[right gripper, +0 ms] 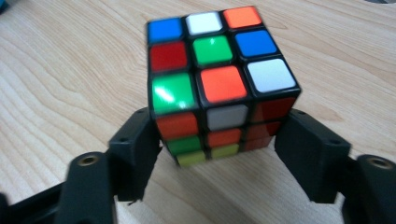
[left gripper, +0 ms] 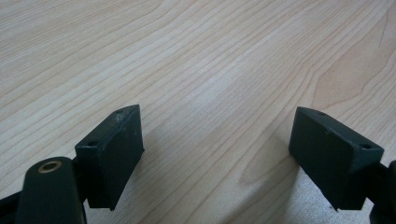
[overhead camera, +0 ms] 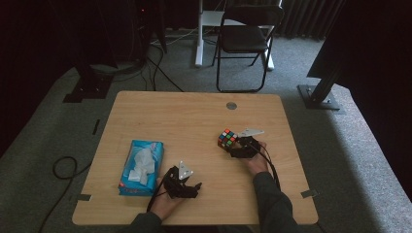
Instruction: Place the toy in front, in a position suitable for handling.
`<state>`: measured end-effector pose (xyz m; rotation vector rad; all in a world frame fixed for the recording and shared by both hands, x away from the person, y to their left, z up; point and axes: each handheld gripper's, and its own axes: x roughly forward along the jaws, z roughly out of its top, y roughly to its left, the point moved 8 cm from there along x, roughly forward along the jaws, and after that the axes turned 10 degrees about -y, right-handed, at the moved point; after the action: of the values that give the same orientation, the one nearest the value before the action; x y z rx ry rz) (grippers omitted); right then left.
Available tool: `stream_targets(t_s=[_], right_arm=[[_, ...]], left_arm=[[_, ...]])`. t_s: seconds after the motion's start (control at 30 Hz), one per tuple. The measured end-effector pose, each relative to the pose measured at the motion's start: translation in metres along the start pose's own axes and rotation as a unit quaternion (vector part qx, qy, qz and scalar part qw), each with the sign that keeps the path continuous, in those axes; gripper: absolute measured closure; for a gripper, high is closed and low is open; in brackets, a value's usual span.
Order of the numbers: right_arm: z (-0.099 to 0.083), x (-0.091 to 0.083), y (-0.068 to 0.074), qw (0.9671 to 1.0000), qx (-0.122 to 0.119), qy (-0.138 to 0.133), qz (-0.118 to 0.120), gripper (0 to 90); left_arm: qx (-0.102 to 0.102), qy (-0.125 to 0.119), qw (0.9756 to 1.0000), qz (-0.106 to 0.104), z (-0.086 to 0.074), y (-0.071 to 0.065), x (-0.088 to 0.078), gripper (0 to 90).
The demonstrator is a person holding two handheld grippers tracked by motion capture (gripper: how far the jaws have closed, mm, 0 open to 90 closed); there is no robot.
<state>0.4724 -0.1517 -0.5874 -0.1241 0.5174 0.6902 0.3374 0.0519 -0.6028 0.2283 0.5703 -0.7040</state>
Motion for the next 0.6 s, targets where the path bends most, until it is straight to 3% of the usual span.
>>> stream_targets(t_s=[0.13, 0.23, 0.6], right_arm=[[0.001, 0.001, -0.001, 1.0, -0.007, 0.0, -0.007, 27.9], [-0.001, 0.005, -0.003, 1.0, 0.004, 0.002, -0.007, 24.7], [-0.007, 0.013, -0.002, 0.9998, 0.003, 0.012, -0.014, 31.8]], left_arm=[[0.0, 0.0, 1.0, 0.0, 0.0, 0.0, 0.0, 17.8], [0.0, 0.001, 1.0, 0.0, 0.0, 0.0, 0.0, 17.8], [0.0, 0.001, 1.0, 0.0, 0.0, 0.0, 0.0, 17.8]])
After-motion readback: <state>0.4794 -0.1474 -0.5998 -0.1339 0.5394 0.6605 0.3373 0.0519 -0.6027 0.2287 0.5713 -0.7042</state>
